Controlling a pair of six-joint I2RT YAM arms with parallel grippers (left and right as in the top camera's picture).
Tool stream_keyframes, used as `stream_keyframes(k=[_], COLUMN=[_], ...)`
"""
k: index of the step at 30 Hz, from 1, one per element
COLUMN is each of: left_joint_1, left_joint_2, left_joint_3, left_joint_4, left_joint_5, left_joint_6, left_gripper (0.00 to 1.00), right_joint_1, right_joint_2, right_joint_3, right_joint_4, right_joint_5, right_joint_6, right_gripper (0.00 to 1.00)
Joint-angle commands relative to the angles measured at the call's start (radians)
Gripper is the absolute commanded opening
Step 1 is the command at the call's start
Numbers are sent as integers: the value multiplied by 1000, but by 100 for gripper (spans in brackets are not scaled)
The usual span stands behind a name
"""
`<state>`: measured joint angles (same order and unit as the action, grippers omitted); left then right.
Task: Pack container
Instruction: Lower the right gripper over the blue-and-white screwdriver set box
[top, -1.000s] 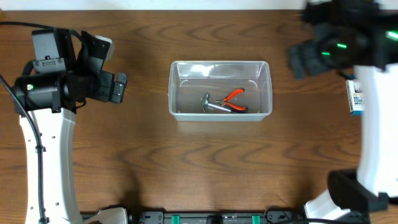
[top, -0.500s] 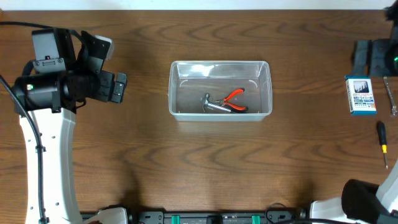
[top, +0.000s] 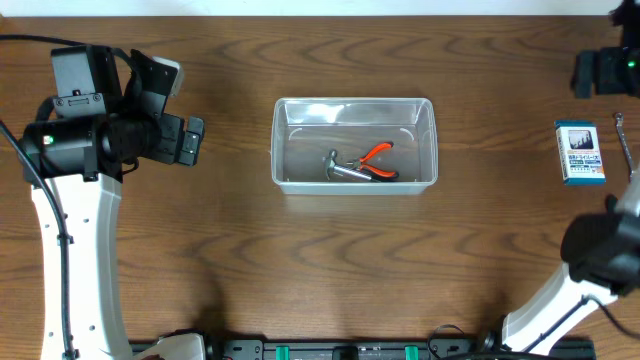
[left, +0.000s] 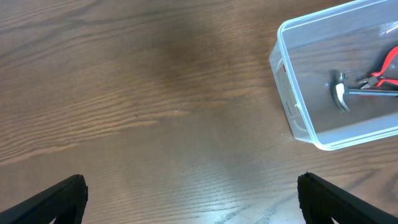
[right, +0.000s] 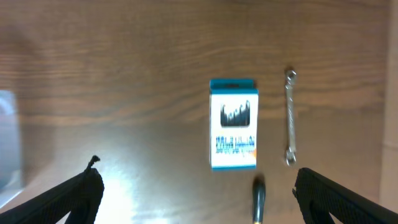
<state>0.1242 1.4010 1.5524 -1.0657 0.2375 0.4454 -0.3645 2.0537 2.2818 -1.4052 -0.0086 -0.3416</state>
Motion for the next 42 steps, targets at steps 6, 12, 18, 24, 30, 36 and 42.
stream_keyframes(k=[6, 12, 18, 24, 30, 36, 42], left_joint_1=[6, 6, 6, 6, 6, 6, 6], left_joint_2=[4, 4, 4, 4, 4, 4, 4], left_joint_3=[1, 1, 1, 1, 1, 1, 1], left_joint_4=[2, 2, 2, 2, 2, 2, 2], left_joint_5=[13, 13, 13, 13, 13, 13, 13], left_joint_6=[-2, -2, -2, -2, -2, -2, -2], left_gripper=[98, 98, 98, 98, 98, 98, 98], right_joint_1=[-70, -169, -201, -189, -179, -176, -176], right_joint_2=[94, 173, 239, 307, 365, 412, 436], right_joint_3=[5, 5, 5, 5, 5, 5, 5], right_joint_4=[64, 39, 7, 8, 12, 19, 26], right_joint_5=[1, -84, -85, -51, -23, -6, 35], right_joint_6=[-140, -125, -124, -123, -123, -114, -74], right_gripper=[99, 99, 99, 99, 99, 99, 99])
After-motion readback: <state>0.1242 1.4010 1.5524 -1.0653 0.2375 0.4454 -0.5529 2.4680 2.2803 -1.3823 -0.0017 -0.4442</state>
